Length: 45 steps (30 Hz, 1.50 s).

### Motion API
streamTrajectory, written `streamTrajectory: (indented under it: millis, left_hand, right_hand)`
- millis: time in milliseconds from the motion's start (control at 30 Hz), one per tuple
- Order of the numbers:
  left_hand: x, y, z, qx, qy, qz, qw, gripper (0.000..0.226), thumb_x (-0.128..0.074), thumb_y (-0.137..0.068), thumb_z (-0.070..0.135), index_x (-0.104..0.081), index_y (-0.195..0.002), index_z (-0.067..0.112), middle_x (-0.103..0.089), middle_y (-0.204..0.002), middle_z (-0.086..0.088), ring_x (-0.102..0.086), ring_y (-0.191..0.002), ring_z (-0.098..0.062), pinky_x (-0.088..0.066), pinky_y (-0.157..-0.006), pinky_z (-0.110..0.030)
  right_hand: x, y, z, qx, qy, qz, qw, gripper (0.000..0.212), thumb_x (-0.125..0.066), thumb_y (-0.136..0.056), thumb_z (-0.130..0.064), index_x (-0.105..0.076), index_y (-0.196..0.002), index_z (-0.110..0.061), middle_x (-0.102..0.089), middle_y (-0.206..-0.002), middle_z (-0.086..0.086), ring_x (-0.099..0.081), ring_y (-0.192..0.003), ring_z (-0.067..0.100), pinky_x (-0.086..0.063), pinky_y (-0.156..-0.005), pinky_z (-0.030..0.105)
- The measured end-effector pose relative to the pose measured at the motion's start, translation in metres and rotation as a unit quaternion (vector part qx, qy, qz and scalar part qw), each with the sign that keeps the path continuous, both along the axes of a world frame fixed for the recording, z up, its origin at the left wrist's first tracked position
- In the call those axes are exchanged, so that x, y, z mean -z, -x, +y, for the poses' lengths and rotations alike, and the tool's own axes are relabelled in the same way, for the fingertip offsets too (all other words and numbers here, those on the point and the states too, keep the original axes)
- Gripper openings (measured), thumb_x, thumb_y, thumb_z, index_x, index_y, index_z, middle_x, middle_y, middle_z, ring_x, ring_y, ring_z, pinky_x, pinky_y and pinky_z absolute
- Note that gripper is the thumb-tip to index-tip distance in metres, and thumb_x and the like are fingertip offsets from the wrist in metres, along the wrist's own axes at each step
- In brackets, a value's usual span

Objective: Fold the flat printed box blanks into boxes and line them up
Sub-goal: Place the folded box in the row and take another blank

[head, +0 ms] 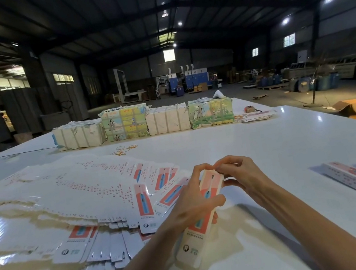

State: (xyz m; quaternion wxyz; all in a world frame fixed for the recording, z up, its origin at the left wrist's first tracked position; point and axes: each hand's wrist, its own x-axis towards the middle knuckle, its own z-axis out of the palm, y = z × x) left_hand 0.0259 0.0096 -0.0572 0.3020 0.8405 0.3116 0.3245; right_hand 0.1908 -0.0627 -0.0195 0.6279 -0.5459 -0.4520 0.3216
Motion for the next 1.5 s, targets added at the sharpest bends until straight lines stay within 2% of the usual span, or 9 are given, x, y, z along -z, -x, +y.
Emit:
streamTrajectory:
  millis: [67,167,333,567,700,1100,1267,1400,1500]
  left_hand:
    - [0.001,-0.003,0.003,-0.009,0.019,-0.015,1.000,0.064,-0.083,-0.074,0.052,-0.039,-0.120,0.054,-0.065,-0.099,0.015,-0.076,-0.080,-0.015,-0.065,-0.070,-0.028]
    - [0.000,-0.002,0.004,0.020,0.057,-0.082,0.995,0.069,-0.078,-0.069,0.047,-0.040,-0.126,0.047,-0.068,-0.098,0.006,-0.077,-0.079,-0.011,-0.062,-0.059,-0.026]
    - [-0.002,0.005,0.004,-0.015,0.095,-0.138,0.986,0.071,-0.086,-0.073,0.042,-0.040,-0.122,0.066,-0.069,-0.097,0.012,-0.079,-0.078,-0.016,-0.067,-0.063,-0.036]
    - [-0.012,0.007,0.003,0.020,0.190,-0.163,0.968,0.036,-0.063,-0.092,0.066,-0.053,-0.122,0.048,-0.077,-0.099,-0.001,-0.080,-0.082,-0.026,-0.067,-0.077,-0.052]
    - [-0.011,0.012,0.006,0.022,0.177,-0.190,0.965,0.031,-0.062,-0.100,0.052,-0.054,-0.130,0.049,-0.078,-0.095,0.003,-0.080,-0.083,-0.024,-0.067,-0.075,-0.043]
    - [-0.009,0.012,0.008,0.038,0.203,-0.233,0.950,0.036,-0.068,-0.092,0.059,-0.065,-0.119,0.036,-0.079,-0.093,0.003,-0.080,-0.085,-0.025,-0.063,-0.066,-0.028]
    - [-0.006,0.011,0.010,0.042,0.209,-0.221,0.952,0.039,-0.069,-0.088,0.062,-0.064,-0.118,0.036,-0.079,-0.093,0.006,-0.080,-0.088,-0.023,-0.063,-0.067,-0.026]
    - [-0.002,0.008,0.012,0.022,0.250,-0.237,0.939,0.042,-0.072,-0.086,0.057,-0.063,-0.119,0.034,-0.078,-0.098,0.001,-0.080,-0.090,-0.024,-0.064,-0.069,-0.032]
    - [0.000,0.012,0.022,-0.049,0.274,-0.300,0.913,0.027,-0.072,-0.097,0.042,-0.061,-0.121,0.034,-0.075,-0.107,-0.003,-0.080,-0.087,-0.020,-0.063,-0.064,-0.031]
  right_hand:
    - [0.000,0.000,-0.001,-0.006,0.000,-0.002,1.000,0.017,-0.064,-0.100,-0.004,-0.080,-0.096,-0.005,-0.079,-0.091,0.012,-0.079,-0.085,0.025,-0.062,-0.068,0.028]
    - [0.000,0.006,-0.002,-0.038,-0.013,0.003,0.999,0.018,-0.064,-0.104,-0.014,-0.082,-0.107,-0.011,-0.081,-0.101,0.006,-0.079,-0.095,0.023,-0.063,-0.075,0.028]
    - [0.007,0.021,0.004,0.023,-0.056,-0.088,0.994,0.016,-0.076,-0.097,-0.027,-0.082,-0.112,-0.023,-0.081,-0.101,-0.012,-0.079,-0.093,0.014,-0.063,-0.076,0.024]
    - [0.010,0.014,0.000,0.016,-0.063,-0.098,0.993,0.010,-0.076,-0.097,-0.024,-0.084,-0.101,-0.019,-0.082,-0.090,0.000,-0.079,-0.088,0.020,-0.061,-0.080,0.024]
    - [0.009,0.015,0.002,0.011,-0.064,-0.078,0.995,0.010,-0.075,-0.098,-0.020,-0.084,-0.100,-0.017,-0.082,-0.091,0.001,-0.080,-0.087,0.022,-0.060,-0.077,0.022]
    - [0.010,0.011,0.005,0.010,-0.043,-0.011,0.999,0.014,-0.080,-0.093,-0.018,-0.082,-0.095,-0.005,-0.081,-0.088,0.013,-0.080,-0.085,0.030,-0.064,-0.077,0.026]
    - [0.014,0.008,0.008,0.040,-0.028,-0.060,0.997,0.012,-0.078,-0.096,-0.022,-0.082,-0.093,-0.011,-0.081,-0.084,0.004,-0.080,-0.082,0.023,-0.063,-0.075,0.025]
    - [0.024,0.013,0.013,0.056,0.003,-0.103,0.993,0.022,-0.075,-0.097,-0.036,-0.077,-0.109,-0.017,-0.080,-0.096,-0.001,-0.079,-0.088,0.020,-0.064,-0.089,0.031]
    - [0.025,0.021,0.014,0.089,0.027,-0.203,0.975,0.044,-0.070,-0.094,-0.057,-0.060,-0.127,-0.030,-0.070,-0.117,-0.009,-0.073,-0.092,0.008,-0.056,-0.071,0.015]
